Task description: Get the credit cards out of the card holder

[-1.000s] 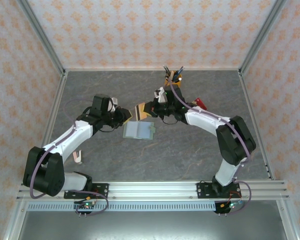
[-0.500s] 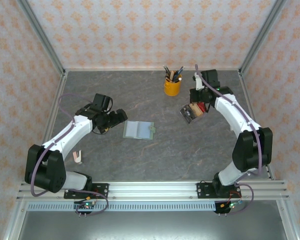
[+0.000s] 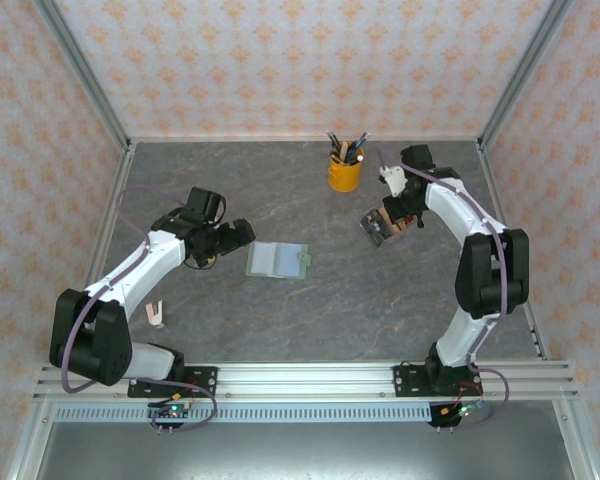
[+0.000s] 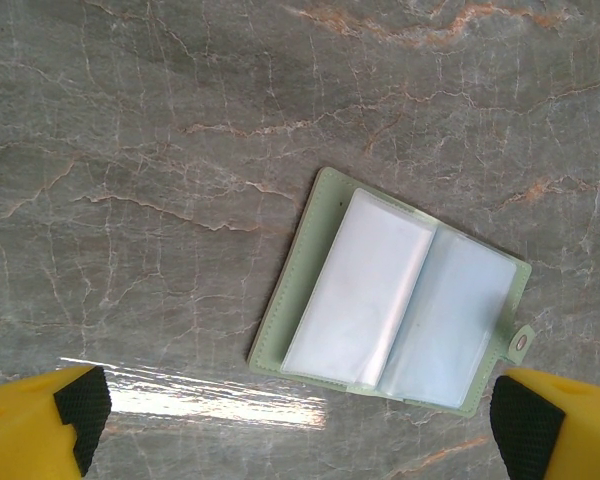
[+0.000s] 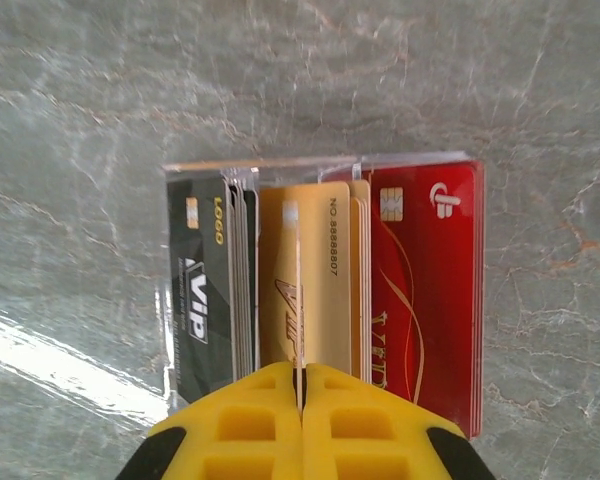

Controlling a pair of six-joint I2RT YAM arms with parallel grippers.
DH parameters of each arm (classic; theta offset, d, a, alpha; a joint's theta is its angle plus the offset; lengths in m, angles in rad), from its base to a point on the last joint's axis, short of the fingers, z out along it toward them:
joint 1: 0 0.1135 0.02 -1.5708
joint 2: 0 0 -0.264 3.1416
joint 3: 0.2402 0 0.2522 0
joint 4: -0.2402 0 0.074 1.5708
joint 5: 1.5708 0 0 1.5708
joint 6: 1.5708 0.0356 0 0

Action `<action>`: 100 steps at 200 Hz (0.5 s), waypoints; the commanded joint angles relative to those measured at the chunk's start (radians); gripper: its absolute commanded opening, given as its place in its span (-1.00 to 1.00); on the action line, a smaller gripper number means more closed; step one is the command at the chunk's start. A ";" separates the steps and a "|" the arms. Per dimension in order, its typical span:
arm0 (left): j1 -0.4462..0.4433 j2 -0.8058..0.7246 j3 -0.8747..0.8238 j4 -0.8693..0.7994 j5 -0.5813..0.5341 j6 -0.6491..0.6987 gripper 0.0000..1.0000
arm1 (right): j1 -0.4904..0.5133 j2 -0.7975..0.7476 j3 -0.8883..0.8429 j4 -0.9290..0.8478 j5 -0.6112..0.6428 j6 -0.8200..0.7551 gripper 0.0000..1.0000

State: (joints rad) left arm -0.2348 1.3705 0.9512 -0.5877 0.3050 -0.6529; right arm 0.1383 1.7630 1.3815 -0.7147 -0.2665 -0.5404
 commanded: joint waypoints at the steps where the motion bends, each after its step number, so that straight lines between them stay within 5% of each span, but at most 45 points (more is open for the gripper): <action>1: 0.007 -0.008 0.018 -0.034 -0.038 0.015 1.00 | -0.005 0.020 0.038 -0.023 0.048 -0.039 -1.00; 52: 0.008 -0.012 0.022 -0.053 -0.066 0.013 1.00 | -0.005 0.050 0.067 -0.014 0.033 0.008 -0.49; 100: 0.028 -0.035 0.075 -0.121 -0.193 0.021 1.00 | -0.011 -0.111 -0.001 0.082 0.040 0.139 -0.06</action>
State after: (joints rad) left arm -0.2253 1.3697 0.9752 -0.6395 0.2344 -0.6525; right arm 0.1371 1.7821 1.4101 -0.7036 -0.2512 -0.4988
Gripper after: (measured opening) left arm 0.998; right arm 0.433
